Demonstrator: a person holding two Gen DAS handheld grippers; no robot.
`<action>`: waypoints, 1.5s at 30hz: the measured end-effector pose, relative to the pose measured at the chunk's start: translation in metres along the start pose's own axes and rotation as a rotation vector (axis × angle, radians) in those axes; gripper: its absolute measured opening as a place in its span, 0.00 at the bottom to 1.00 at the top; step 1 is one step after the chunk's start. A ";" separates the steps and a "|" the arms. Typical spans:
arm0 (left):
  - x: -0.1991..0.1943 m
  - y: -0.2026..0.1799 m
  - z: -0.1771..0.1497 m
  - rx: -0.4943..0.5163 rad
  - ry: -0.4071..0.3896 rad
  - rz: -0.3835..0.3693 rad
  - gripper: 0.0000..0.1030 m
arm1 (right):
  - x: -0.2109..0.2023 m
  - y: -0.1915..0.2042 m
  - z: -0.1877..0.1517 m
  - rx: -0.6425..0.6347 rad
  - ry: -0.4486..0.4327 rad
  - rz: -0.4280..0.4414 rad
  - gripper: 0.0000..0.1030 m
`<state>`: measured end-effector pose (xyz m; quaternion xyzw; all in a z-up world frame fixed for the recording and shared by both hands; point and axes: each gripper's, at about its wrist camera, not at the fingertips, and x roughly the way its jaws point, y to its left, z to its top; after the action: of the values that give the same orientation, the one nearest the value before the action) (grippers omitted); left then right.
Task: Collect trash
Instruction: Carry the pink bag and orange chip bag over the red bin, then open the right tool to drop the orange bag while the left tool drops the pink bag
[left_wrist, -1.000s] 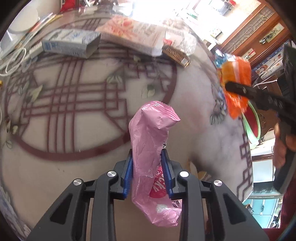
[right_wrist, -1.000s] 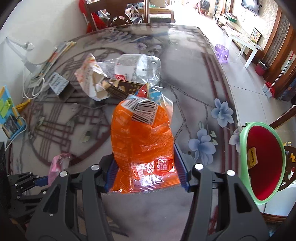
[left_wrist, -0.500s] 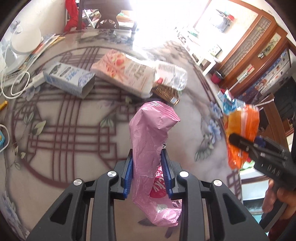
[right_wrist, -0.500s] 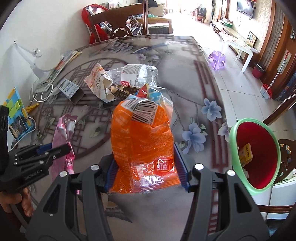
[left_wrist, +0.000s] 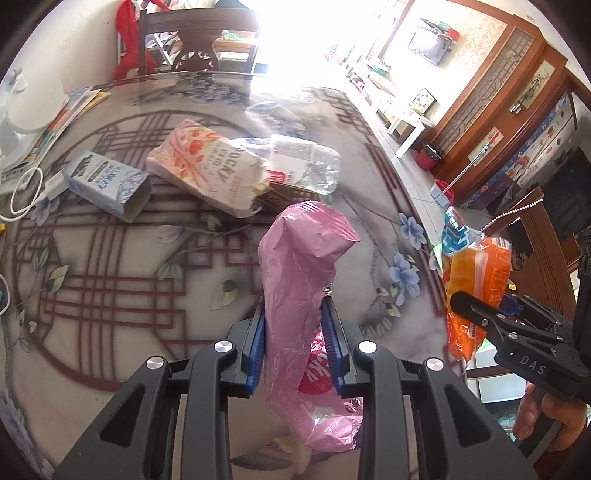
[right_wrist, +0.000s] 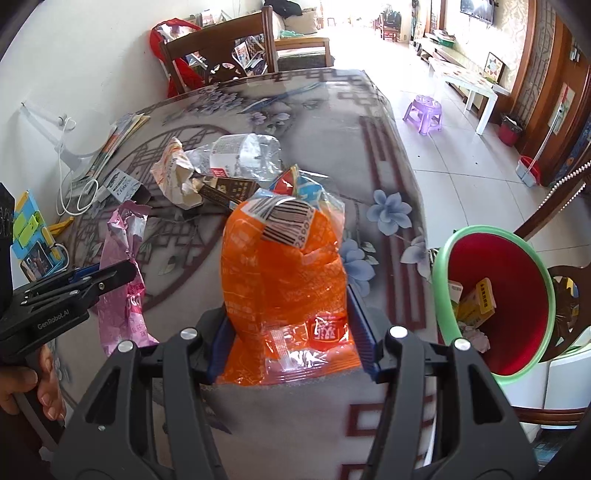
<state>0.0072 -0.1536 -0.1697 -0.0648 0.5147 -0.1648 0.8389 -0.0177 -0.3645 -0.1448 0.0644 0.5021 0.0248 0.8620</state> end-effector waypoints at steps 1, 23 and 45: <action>0.000 -0.004 0.000 0.002 -0.001 -0.002 0.25 | 0.000 -0.004 -0.001 0.004 0.001 -0.001 0.52; 0.034 -0.111 0.017 0.128 0.042 -0.058 0.25 | -0.008 -0.178 -0.010 0.241 -0.010 -0.197 0.53; 0.103 -0.278 0.052 0.418 0.090 -0.243 0.25 | -0.040 -0.265 -0.048 0.410 -0.037 -0.318 0.68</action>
<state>0.0374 -0.4528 -0.1551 0.0561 0.4947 -0.3703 0.7842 -0.0851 -0.6269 -0.1694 0.1587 0.4847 -0.2144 0.8330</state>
